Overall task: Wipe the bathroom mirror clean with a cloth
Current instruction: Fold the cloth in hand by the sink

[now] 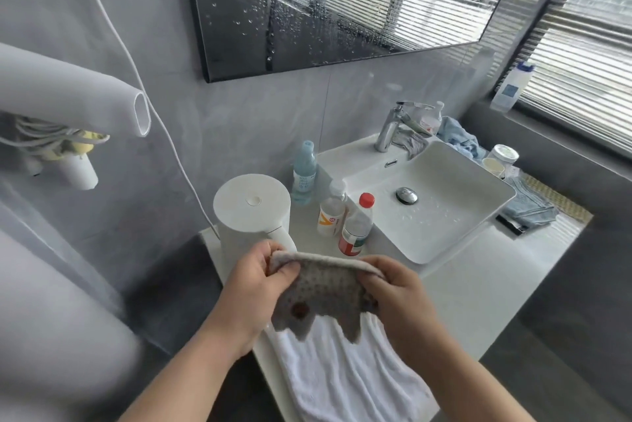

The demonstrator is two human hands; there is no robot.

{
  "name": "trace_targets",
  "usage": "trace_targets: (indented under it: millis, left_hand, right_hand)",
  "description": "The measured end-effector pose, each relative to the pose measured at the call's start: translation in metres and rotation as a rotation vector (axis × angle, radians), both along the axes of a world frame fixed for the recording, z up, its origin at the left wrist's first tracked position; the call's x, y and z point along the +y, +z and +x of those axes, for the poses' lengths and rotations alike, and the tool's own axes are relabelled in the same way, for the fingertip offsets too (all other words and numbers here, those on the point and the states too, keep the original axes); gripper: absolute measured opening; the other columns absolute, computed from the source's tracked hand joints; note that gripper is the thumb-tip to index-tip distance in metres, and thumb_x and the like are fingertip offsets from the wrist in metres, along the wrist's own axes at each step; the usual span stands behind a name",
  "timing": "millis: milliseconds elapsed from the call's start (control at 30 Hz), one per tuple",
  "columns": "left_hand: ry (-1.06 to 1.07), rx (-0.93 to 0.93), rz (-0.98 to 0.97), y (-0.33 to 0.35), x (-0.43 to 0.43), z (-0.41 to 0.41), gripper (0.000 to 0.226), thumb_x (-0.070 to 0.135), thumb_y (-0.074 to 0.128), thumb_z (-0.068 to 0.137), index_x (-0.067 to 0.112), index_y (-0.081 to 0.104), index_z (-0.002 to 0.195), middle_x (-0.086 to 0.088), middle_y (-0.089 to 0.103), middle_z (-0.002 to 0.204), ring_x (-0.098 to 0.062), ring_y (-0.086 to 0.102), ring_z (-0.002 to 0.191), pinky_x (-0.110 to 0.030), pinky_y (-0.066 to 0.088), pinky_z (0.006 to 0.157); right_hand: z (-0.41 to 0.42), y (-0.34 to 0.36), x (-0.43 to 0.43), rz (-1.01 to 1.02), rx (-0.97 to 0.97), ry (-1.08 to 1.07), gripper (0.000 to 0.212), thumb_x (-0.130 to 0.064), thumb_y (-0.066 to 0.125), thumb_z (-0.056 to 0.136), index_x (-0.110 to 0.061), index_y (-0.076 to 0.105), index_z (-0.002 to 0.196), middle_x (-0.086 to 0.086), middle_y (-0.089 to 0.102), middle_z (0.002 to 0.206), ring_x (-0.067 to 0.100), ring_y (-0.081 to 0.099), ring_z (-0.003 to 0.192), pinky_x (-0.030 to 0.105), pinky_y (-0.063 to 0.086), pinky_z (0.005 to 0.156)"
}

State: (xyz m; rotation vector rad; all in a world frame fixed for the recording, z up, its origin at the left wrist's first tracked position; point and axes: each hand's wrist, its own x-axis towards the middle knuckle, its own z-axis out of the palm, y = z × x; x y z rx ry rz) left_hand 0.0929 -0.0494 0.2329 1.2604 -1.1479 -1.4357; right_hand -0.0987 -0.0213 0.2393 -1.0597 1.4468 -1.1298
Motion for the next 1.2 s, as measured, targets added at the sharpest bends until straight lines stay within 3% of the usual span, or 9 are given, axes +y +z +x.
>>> trace_targets:
  millis: [200,367,500,633,733,867,967,1067,1200]
  left_hand:
    - [0.107,-0.097,-0.050,0.012,-0.004,0.006,0.020,0.008,0.057,0.098,0.017,0.072,0.088,-0.002,0.074,0.081,-0.019,0.069,0.082,-0.036,0.056,0.078]
    - [0.113,-0.049,0.007,0.018,-0.005,0.021,0.019,0.020,0.056,0.099,0.010,0.070,0.091,-0.014,0.074,0.083,-0.033,0.072,0.082,-0.046,0.059,0.076]
    - [0.046,0.219,0.123,0.027,0.005,0.018,0.039,0.040,0.052,0.090,0.005,0.066,0.098,-0.017,0.074,0.088,-0.028,0.073,0.080,-0.037,0.058,0.067]
    - [-0.022,0.603,0.338,0.036,0.010,0.024,0.040,0.031,0.039,0.103,0.005,0.067,0.115,-0.021,0.070,0.112,-0.033,0.071,0.100,-0.043,0.056,0.080]
    - [0.046,0.604,0.310,0.037,0.008,0.025,0.030,0.006,0.040,0.097,0.003,0.064,0.115,-0.022,0.069,0.106,-0.030,0.070,0.089,-0.042,0.056,0.079]
    - [0.009,0.495,0.243,0.041,0.011,0.023,0.028,-0.002,0.042,0.096,0.002,0.062,0.115,-0.024,0.068,0.101,-0.030,0.068,0.083,-0.046,0.055,0.080]
    - [-0.019,0.501,0.232,0.045,0.012,0.021,0.024,-0.001,0.044,0.097,0.001,0.060,0.114,-0.026,0.064,0.093,-0.033,0.066,0.072,-0.044,0.058,0.063]
    - [-0.021,0.535,0.208,0.046,0.013,0.018,0.021,0.003,0.055,0.090,0.003,0.063,0.109,-0.020,0.066,0.091,-0.027,0.067,0.073,-0.038,0.058,0.064]
    - [-0.102,0.663,0.206,0.052,0.014,0.021,0.025,0.003,0.050,0.083,0.002,0.065,0.103,-0.021,0.068,0.094,-0.030,0.070,0.083,-0.040,0.061,0.074]
  right_hand:
    - [0.017,0.012,-0.004,0.104,-0.019,-0.063,0.020,-0.018,0.059,0.099,-0.013,0.076,0.089,0.007,0.072,0.079,0.021,0.068,0.073,0.038,0.059,0.069]
    - [0.024,0.029,-0.001,0.213,-0.014,-0.041,0.040,-0.033,0.056,0.100,0.001,0.071,0.085,0.008,0.069,0.069,0.013,0.065,0.056,0.022,0.052,0.051]
    - [0.026,0.033,-0.002,0.277,-0.092,-0.066,0.054,-0.051,0.049,0.099,-0.005,0.074,0.086,0.006,0.074,0.070,0.016,0.071,0.059,0.024,0.052,0.052]
    - [0.029,0.026,-0.002,0.275,-0.386,-0.081,0.032,-0.028,0.052,0.103,-0.004,0.073,0.101,0.015,0.074,0.083,0.022,0.069,0.065,0.029,0.054,0.054]
    - [0.027,0.009,-0.002,0.187,-0.116,-0.095,0.021,-0.012,0.059,0.096,-0.014,0.065,0.116,0.011,0.072,0.107,0.021,0.071,0.090,0.037,0.058,0.074]
    - [0.040,0.009,0.007,-0.092,0.472,0.041,0.047,-0.039,0.063,0.078,-0.037,0.053,0.124,-0.014,0.056,0.127,0.000,0.052,0.119,0.025,0.041,0.103]
    - [0.052,0.017,0.012,-0.276,0.502,0.092,0.039,-0.052,0.060,0.080,-0.042,0.055,0.117,-0.023,0.052,0.126,-0.001,0.048,0.125,0.020,0.038,0.104]
    - [0.057,0.019,0.010,-0.370,0.507,0.117,0.030,-0.048,0.058,0.085,-0.040,0.059,0.114,-0.025,0.055,0.123,0.000,0.052,0.123,0.016,0.041,0.101]
    - [0.058,0.025,0.007,-0.104,0.227,0.061,0.011,-0.032,0.060,0.097,-0.029,0.065,0.107,-0.008,0.068,0.109,0.001,0.062,0.100,0.014,0.047,0.084]
